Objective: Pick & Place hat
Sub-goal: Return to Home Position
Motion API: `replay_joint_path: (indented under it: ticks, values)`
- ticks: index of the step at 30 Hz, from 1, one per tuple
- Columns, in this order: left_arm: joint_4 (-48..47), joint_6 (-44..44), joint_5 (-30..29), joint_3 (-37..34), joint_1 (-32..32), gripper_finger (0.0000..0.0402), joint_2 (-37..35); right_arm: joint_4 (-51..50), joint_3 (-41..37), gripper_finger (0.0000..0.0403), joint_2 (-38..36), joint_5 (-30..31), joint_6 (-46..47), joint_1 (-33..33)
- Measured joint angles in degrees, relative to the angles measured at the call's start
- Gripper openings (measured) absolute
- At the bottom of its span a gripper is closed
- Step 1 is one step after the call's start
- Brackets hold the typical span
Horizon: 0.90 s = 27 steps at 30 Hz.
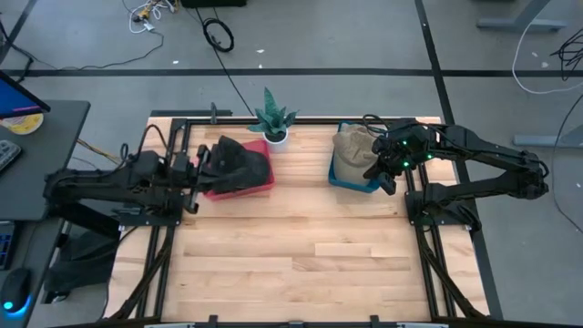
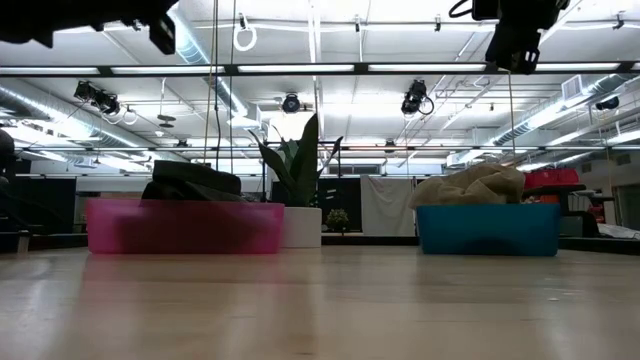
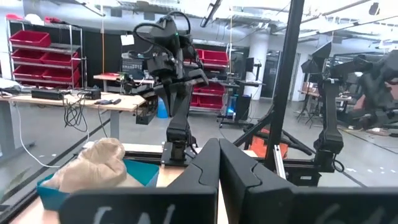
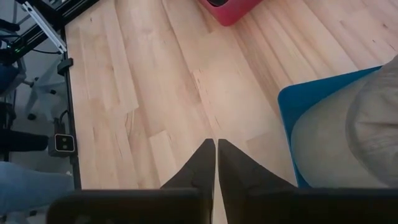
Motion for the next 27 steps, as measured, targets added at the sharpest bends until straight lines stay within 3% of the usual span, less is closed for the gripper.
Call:
replay_joint_path:
  ticks: [27]
  values:
    - [-0.79, -3.97, -1.51, -19.09, 0.0, 0.0005, -27.41, -0.01, -0.01, 0.0022, 0.0, 0.0, -0.02, 0.0]
